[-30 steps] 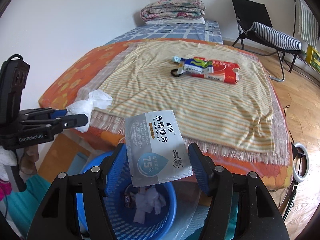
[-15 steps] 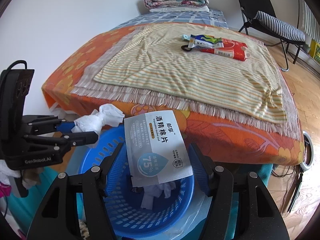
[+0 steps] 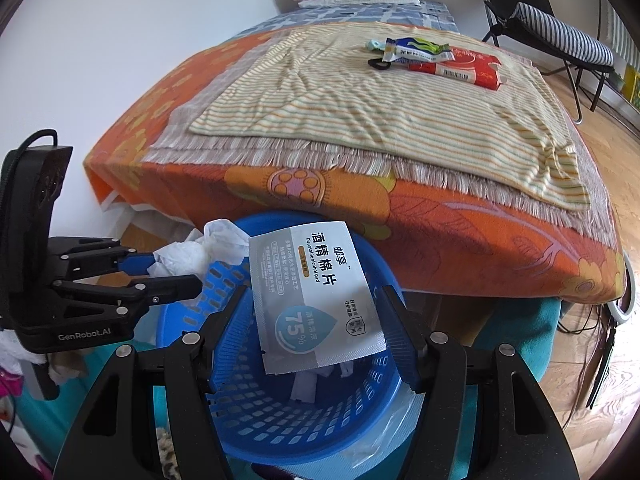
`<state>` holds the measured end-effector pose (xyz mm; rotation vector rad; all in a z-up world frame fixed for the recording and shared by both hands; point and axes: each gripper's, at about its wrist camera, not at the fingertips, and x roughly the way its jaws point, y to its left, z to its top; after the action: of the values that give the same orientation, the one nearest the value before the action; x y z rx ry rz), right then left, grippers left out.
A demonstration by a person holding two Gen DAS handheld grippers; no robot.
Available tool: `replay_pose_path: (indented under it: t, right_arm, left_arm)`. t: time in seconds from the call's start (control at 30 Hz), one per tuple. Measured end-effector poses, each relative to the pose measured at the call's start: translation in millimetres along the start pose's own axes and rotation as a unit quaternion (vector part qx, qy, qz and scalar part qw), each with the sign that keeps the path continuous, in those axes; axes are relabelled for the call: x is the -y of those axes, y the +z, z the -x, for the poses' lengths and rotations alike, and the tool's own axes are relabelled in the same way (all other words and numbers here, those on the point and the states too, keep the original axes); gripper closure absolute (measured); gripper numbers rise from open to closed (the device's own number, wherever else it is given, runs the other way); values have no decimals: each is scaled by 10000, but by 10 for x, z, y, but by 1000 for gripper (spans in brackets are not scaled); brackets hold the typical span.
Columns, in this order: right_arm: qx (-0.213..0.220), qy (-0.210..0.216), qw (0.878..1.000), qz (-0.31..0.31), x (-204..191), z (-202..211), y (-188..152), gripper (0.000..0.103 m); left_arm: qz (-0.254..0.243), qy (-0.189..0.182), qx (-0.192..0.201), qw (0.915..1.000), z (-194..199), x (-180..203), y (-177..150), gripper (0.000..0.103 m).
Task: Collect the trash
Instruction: 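Open both tools to drop tissue and wipes packet into the basket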
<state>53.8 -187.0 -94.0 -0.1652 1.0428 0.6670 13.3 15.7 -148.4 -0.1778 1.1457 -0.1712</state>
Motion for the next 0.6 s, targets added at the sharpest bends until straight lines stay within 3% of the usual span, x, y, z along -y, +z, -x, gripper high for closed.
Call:
replay_pose_path:
  t: [0.1,0.17,0.43,0.53,0.6]
  right_arm:
    - [-67,5,10000,-11,-14,-36,-30,40]
    - [-106,10,9999,-24,-19,-53,-45,40]
    - [-309,-44,9994,-137,8,-126,-55,39]
    - [-337,-53,9992,-190,29,-137,-52,39]
    - [-349,-54,9992,-207,37,-140,-52,39]
  left_arm:
    - [4,16,-40,10000,-14,1,-16,70]
    - [53,43,-60,10000,-25,-10,-18,59]
    - [115,54,-139,9998,-63,-35,-9,58]
    - [149,42,-145,9998,-66,-49,-21,45]
    - [158,44,-130,9998,-67,-50,-22,44]
